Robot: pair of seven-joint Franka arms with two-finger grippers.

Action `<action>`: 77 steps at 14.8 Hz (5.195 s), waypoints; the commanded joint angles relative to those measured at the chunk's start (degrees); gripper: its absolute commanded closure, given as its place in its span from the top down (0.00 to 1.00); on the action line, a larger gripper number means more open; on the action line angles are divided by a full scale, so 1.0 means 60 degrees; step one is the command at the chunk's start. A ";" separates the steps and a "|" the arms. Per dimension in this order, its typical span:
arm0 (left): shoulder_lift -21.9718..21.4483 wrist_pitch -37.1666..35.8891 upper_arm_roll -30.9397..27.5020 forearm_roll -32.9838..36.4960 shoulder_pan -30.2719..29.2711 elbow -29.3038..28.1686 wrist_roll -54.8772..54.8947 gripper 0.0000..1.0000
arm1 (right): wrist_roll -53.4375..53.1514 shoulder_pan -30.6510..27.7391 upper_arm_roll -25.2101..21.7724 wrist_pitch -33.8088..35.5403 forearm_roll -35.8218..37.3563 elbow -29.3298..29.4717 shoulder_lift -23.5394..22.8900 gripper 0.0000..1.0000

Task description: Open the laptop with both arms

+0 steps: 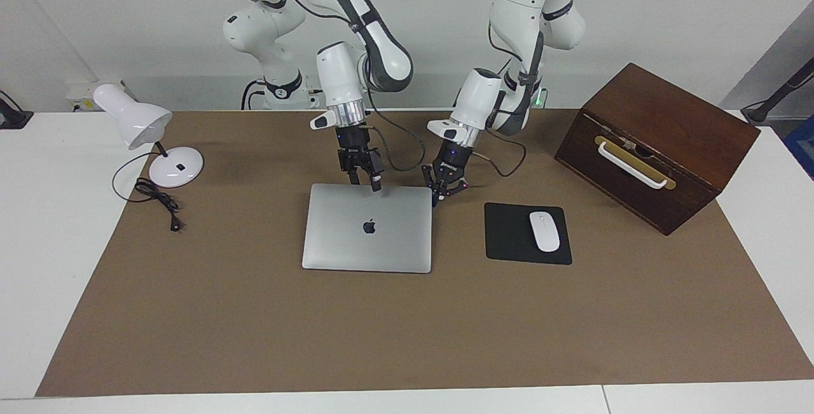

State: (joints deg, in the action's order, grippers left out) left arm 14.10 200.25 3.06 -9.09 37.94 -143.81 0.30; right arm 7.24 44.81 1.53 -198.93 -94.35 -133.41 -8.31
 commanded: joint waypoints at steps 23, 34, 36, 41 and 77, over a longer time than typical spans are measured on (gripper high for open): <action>0.0579 0.0068 -0.0026 0.0021 0.0211 0.0500 -0.0021 0.00 | 0.0449 -0.0158 -0.0006 0.0137 -0.0153 0.0467 -0.0183 1.00; 0.0594 0.0068 -0.0026 0.0021 0.0211 0.0516 -0.0035 0.00 | 0.0405 -0.0143 -0.0006 0.0137 -0.0182 0.0818 -0.0270 0.99; 0.0594 0.0068 -0.0026 0.0021 0.0211 0.0501 -0.0035 0.00 | 0.0434 -0.0173 -0.0006 0.0151 -0.0183 0.0921 -0.0285 1.00; 0.0637 0.0068 -0.0026 0.0021 0.0211 0.0501 -0.0035 0.00 | 0.0725 -0.0625 -0.0006 0.0531 -0.0168 0.1418 -0.0432 1.00; 0.0652 0.0053 -0.0026 -0.0009 0.0342 0.0530 -0.0182 0.00 | 0.1972 -0.1828 -0.0035 0.4280 0.0169 0.1800 -0.0227 1.00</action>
State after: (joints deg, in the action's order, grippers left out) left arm 16.22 200.29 3.36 -9.09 38.71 -141.96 0.03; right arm 17.66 35.52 1.37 -177.05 -94.27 -123.40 -9.39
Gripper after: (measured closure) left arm 0.991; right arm 0.000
